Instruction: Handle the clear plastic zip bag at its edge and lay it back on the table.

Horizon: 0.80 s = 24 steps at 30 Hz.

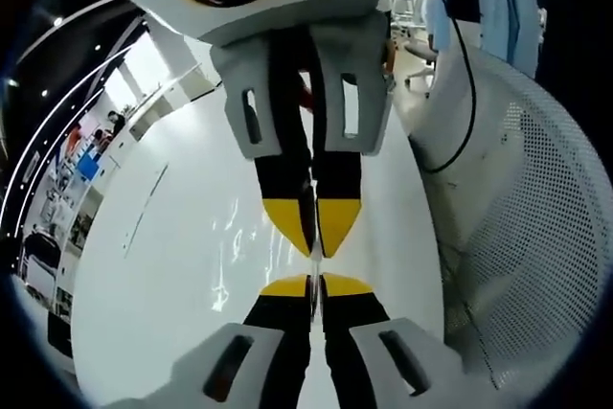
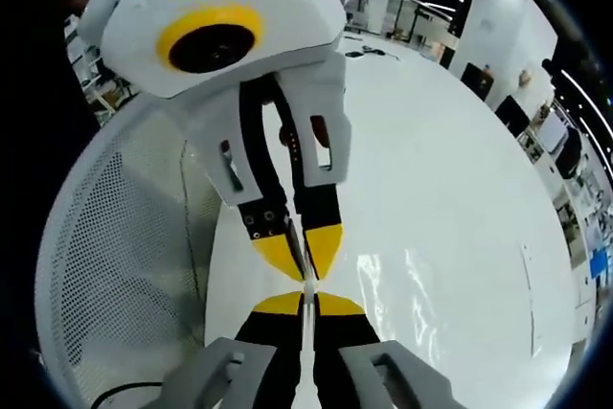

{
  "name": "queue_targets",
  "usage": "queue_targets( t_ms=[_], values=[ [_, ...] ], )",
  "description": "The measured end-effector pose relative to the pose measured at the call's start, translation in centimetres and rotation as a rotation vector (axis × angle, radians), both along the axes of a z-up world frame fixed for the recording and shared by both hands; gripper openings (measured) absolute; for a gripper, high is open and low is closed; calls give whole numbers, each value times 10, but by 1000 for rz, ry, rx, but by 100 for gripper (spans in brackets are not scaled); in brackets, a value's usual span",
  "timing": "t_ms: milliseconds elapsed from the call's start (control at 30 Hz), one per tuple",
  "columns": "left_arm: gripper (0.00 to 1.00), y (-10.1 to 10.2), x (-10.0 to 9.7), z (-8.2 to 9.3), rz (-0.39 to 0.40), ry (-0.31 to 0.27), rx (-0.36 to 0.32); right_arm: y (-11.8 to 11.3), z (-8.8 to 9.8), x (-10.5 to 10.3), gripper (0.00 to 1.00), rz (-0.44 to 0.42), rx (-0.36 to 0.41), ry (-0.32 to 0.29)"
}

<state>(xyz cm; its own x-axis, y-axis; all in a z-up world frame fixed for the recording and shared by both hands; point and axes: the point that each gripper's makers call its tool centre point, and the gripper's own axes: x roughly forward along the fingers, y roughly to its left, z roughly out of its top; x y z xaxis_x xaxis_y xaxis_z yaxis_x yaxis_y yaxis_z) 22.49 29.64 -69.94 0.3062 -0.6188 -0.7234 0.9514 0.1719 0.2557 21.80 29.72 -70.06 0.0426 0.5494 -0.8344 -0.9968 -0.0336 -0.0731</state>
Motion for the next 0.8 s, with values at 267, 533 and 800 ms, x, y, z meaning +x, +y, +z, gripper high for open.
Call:
queue_targets(
  t_ms=[267,533,800],
  values=[
    [0,1,2,4,11,5,-20,2,5,0,0,-13,53,5],
    [0,2,-1,9,3,-2,-20,4,10,-4,0,-16,96,12],
    [0,5,-4,8,15,16,1,7,10,-6,0,-5,103,-12]
  ],
)
